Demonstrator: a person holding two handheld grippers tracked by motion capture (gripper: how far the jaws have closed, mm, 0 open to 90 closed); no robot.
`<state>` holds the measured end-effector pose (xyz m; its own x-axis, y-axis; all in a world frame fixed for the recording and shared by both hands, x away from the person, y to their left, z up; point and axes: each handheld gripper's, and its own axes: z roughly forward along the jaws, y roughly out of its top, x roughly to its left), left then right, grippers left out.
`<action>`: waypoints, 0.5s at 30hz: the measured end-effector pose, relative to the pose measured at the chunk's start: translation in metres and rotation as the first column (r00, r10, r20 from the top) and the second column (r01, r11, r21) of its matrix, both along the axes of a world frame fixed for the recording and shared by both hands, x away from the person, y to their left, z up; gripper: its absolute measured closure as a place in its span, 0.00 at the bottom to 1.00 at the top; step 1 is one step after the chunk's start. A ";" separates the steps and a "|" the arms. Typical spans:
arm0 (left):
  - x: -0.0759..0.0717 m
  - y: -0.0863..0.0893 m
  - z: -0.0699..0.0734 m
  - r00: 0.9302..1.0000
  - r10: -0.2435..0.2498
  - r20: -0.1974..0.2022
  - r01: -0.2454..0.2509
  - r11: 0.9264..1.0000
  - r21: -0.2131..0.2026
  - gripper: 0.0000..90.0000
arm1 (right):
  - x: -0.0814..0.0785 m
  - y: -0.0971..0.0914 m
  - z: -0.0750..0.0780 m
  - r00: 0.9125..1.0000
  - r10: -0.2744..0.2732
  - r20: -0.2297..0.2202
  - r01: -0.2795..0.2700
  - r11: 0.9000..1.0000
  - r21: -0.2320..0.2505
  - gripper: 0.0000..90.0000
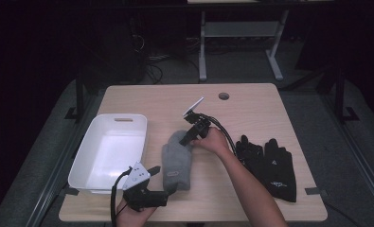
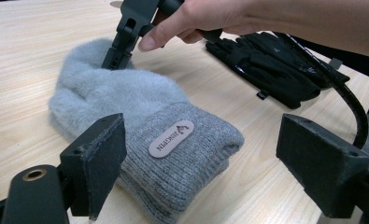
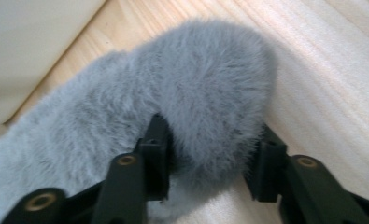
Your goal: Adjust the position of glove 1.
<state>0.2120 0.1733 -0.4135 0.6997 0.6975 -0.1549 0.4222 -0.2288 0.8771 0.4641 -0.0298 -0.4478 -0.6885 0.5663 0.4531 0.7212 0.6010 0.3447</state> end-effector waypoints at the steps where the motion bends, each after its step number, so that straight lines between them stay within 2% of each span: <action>1: 0.000 0.000 0.000 1.000 0.000 0.000 0.000 1.000 -0.001 0.17 | 0.000 0.000 0.000 1.000 0.000 -0.004 0.000 1.000 0.005 0.68; 7: 0.001 0.001 0.000 1.000 0.001 0.001 -0.001 1.000 0.001 0.17 | 0.000 -0.003 0.002 1.000 0.009 -0.007 -0.009 0.999 0.036 0.80; 11: 0.001 0.001 0.000 1.000 0.000 -0.004 0.000 1.000 0.000 0.18 | -0.002 -0.006 0.005 1.000 0.007 0.006 -0.007 0.998 0.058 0.83; 15: 0.002 0.002 0.001 1.000 -0.006 -0.020 0.006 1.000 -0.018 0.21 | -0.006 -0.008 0.011 0.999 0.007 0.031 -0.010 0.998 0.069 0.84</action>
<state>0.2136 0.1748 -0.4130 0.7006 0.6901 -0.1812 0.4384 -0.2159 0.8725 0.4580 -0.0380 -0.4366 -0.7073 0.5284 0.4696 0.7045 0.5810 0.4075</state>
